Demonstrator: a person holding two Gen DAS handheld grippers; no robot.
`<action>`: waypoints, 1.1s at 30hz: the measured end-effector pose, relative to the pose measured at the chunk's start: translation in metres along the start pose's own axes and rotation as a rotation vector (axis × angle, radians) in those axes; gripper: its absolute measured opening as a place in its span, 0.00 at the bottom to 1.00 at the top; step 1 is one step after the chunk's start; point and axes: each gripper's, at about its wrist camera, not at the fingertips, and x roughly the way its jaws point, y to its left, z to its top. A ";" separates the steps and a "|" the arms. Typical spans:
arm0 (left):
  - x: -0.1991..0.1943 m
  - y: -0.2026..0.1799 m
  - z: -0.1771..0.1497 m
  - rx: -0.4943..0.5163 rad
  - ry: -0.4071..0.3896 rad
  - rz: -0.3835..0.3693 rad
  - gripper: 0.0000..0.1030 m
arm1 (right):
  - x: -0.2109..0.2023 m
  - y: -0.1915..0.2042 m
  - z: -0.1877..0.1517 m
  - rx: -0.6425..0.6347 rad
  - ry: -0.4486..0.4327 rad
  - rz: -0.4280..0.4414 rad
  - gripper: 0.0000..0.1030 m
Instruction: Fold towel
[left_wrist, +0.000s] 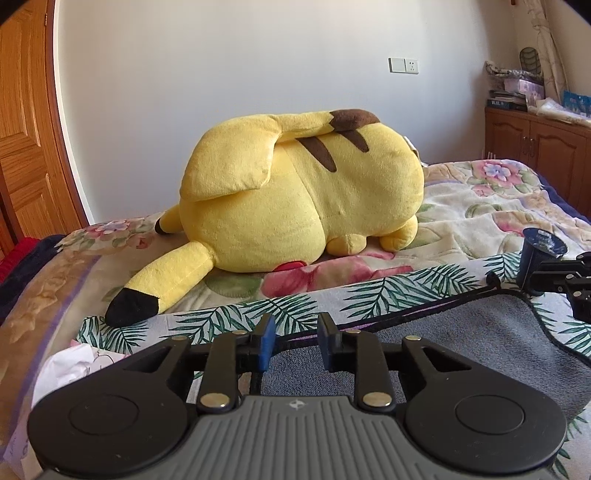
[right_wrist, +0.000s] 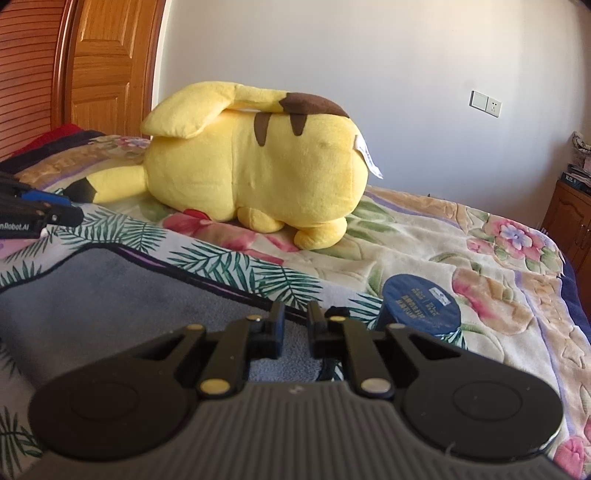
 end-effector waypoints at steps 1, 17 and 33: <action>-0.004 -0.001 0.002 0.000 -0.001 -0.002 0.05 | -0.004 0.000 0.002 0.001 -0.002 0.001 0.13; -0.079 -0.009 0.033 0.012 -0.042 -0.006 0.08 | -0.079 0.009 0.023 0.040 -0.019 0.031 0.13; -0.155 -0.021 0.054 -0.001 -0.100 -0.012 0.38 | -0.154 0.019 0.039 0.056 -0.058 0.048 0.16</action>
